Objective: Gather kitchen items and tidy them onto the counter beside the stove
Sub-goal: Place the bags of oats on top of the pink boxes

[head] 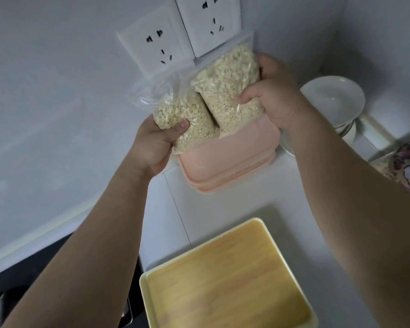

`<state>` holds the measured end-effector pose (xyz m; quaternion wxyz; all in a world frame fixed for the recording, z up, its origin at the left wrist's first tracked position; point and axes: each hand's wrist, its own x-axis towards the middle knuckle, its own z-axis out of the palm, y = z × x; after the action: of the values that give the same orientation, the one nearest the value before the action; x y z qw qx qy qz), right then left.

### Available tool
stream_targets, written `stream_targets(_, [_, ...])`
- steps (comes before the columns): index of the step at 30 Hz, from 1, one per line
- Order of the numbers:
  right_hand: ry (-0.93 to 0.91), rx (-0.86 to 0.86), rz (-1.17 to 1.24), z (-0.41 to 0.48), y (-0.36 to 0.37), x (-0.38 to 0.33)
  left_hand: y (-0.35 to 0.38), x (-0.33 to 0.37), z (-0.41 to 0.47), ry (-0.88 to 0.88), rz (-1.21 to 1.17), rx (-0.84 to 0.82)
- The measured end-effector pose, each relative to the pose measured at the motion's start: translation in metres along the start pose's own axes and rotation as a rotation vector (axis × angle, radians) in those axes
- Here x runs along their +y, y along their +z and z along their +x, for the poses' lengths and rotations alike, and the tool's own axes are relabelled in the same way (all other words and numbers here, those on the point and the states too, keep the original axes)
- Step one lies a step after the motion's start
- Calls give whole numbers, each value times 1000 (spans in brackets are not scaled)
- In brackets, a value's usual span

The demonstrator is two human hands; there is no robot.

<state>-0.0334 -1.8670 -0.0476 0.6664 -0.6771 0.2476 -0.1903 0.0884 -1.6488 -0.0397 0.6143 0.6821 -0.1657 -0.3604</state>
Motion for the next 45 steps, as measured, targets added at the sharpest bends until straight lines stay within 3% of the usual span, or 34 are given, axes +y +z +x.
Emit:
stream_targets(3, [-58,30,14,-3,2,-1,3,-3,4,-8,-23,-7])
stream_targets(7, [-47,20,-41,-12,9,4,7,-7,0,-32,-10,144])
stream_targets(17, [-117,42,-356,-32,3,18,20,-16,-24,-38,462,437])
stream_targets(24, [-188,186,-272,-36,12,26,19,-17,-26,-9,446,450])
stream_targets(31, [-234,97,-522,-24,14,19,27,-10,-32,-18,522,524])
stream_targets(33, [-311,151,-579,-43,16,18,28,-12,-47,7,526,551])
stream_targets(36, [-607,353,-617,-100,23,17,25,-25,-89,-16,503,649])
stream_targets(38, [-740,395,-597,-141,34,25,19,-44,-123,-66,503,708])
stream_targets(41, [-676,183,-592,-202,63,58,1,-87,-180,-219,510,710])
stream_targets(45, [-457,-108,-670,-263,92,113,-18,-147,-253,-376,619,558])
